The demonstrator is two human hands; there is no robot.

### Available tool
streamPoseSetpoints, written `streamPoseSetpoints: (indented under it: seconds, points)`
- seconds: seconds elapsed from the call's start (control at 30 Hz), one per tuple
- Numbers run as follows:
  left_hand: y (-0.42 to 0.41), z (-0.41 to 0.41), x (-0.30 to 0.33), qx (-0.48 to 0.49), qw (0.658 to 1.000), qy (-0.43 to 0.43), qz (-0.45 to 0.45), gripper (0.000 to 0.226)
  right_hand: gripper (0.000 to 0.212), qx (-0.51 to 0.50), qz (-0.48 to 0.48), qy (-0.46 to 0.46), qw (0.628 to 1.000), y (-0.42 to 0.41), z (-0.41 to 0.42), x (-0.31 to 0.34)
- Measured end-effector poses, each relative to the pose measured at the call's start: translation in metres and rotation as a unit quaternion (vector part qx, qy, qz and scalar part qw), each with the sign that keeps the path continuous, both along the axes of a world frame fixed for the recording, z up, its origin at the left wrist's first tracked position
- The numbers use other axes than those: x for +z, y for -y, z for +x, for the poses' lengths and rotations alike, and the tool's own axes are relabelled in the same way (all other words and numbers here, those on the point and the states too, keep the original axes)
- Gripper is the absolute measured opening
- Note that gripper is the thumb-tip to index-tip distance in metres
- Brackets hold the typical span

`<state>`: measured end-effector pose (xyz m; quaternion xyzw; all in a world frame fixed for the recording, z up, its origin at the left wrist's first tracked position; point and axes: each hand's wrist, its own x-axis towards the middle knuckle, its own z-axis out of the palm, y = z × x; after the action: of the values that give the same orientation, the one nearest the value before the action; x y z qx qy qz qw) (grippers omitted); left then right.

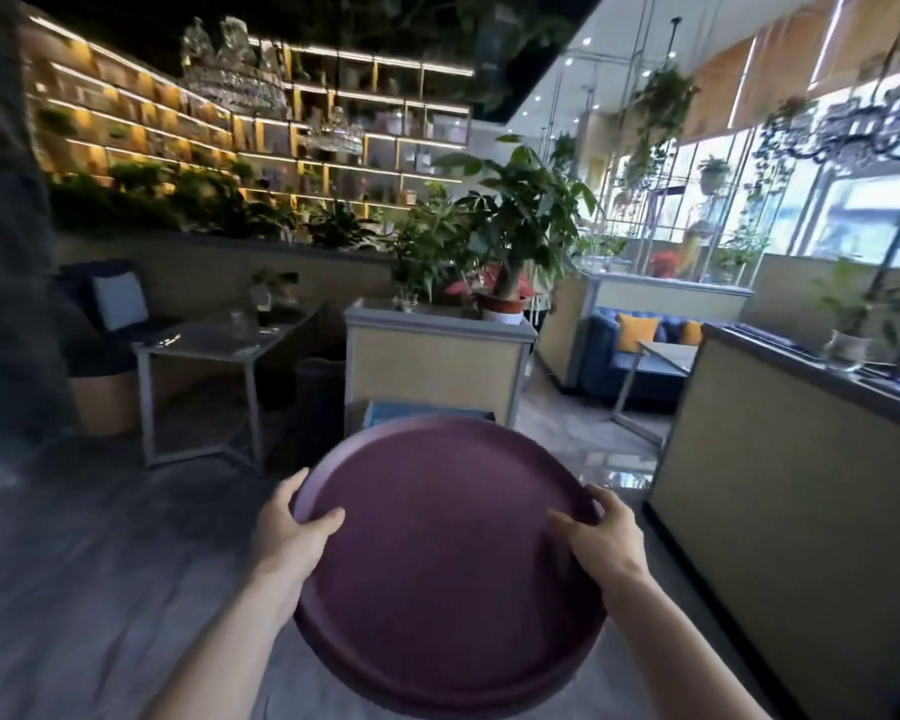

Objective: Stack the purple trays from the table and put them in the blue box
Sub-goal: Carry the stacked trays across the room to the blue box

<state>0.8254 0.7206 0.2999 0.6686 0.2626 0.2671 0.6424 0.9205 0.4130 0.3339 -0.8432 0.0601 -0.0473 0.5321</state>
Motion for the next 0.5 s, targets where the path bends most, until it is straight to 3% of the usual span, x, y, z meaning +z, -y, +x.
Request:
streamPoseSetpoints:
  seconds: [0.27, 0.5]
  points:
    - [-0.023, 0.024, -0.027, -0.035, 0.999, -0.034, 0.010, 0.071, 0.075, -0.044, -0.015, -0.028, 0.999, -0.016, -0.004, -0.026]
    - [-0.036, 0.070, -0.036, -0.052, 0.998, -0.042, 0.007, 0.071, 0.072, -0.050, -0.021, -0.031, 0.998, -0.032, 0.039, -0.040]
